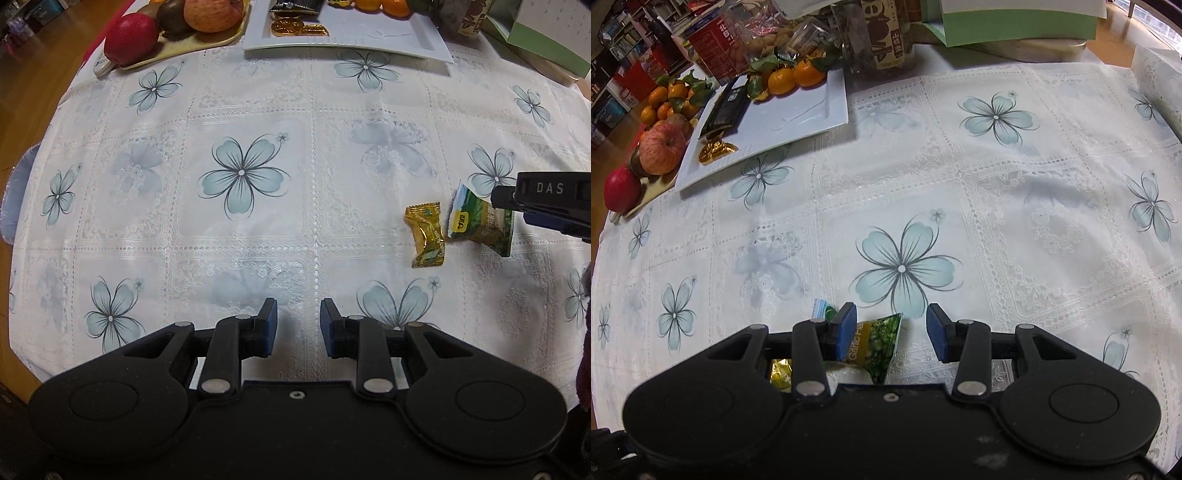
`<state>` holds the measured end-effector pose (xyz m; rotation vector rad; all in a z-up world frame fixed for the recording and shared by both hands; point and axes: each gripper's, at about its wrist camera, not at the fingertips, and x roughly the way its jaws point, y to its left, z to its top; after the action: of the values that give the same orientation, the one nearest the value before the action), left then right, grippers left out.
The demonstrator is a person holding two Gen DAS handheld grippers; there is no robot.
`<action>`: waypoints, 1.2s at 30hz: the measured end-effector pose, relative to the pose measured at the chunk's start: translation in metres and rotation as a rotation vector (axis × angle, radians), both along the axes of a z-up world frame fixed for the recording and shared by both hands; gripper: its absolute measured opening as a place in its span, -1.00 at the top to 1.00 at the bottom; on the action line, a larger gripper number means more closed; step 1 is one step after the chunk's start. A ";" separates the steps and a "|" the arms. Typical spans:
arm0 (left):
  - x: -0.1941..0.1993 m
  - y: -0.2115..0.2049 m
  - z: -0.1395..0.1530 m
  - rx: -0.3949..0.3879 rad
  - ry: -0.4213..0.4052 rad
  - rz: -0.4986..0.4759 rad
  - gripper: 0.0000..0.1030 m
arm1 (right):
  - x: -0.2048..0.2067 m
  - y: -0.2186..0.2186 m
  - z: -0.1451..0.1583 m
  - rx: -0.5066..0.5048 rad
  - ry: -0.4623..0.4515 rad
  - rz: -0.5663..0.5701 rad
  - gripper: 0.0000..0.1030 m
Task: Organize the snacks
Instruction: 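Grasp green garlic pea packet with right tool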
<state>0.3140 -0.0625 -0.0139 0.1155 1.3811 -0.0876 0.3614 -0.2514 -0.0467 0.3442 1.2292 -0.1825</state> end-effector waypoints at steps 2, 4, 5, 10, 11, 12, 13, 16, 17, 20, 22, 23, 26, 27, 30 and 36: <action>0.001 0.001 -0.001 -0.006 0.009 0.007 0.29 | -0.003 -0.001 0.001 0.010 0.016 0.014 0.14; 0.000 0.002 -0.002 -0.012 0.017 0.017 0.29 | -0.006 0.000 0.002 0.024 0.036 0.045 0.14; 0.000 0.003 -0.002 -0.015 0.020 0.019 0.29 | -0.007 0.001 0.002 0.028 0.044 0.061 0.14; -0.002 0.002 0.000 -0.022 0.017 0.024 0.29 | -0.012 0.003 0.013 0.021 -0.018 0.099 0.14; -0.003 0.002 0.001 -0.023 0.014 0.024 0.29 | -0.012 0.004 0.015 0.022 -0.028 0.112 0.14; -0.003 0.001 0.002 -0.023 0.013 0.024 0.29 | -0.011 0.006 0.015 0.028 -0.036 0.127 0.14; -0.003 0.001 0.002 -0.023 0.011 0.022 0.29 | -0.010 0.008 0.016 0.034 -0.038 0.140 0.13; -0.003 0.001 0.002 -0.022 0.012 0.022 0.29 | -0.009 0.015 0.014 0.041 -0.043 0.178 0.12; -0.003 0.001 0.002 -0.024 0.014 0.023 0.29 | -0.008 0.017 0.012 0.036 -0.043 0.182 0.11; -0.003 0.002 0.002 -0.030 0.018 0.025 0.29 | -0.005 0.019 0.004 0.033 -0.029 0.169 0.09; -0.002 0.002 0.002 -0.032 0.016 0.026 0.29 | -0.003 0.018 -0.003 0.047 -0.012 0.143 0.07; -0.002 0.003 0.002 -0.033 0.015 0.027 0.29 | -0.002 0.018 -0.005 0.052 -0.007 0.130 0.04; -0.001 0.004 0.003 -0.035 0.013 0.031 0.29 | 0.002 0.019 -0.007 0.042 -0.012 0.114 0.01; -0.001 0.004 0.002 -0.037 0.015 0.033 0.29 | 0.002 0.020 -0.008 0.037 -0.014 0.113 -0.01; 0.001 0.006 0.000 -0.041 0.021 0.042 0.29 | 0.004 0.022 -0.010 0.025 -0.015 0.113 -0.06; 0.002 0.006 -0.001 -0.037 0.020 0.047 0.29 | 0.005 0.024 -0.009 -0.001 -0.012 0.120 -0.05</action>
<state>0.3158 -0.0566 -0.0147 0.0513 1.4007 -0.0751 0.3664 -0.2274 -0.0559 0.2690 1.2336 -0.0775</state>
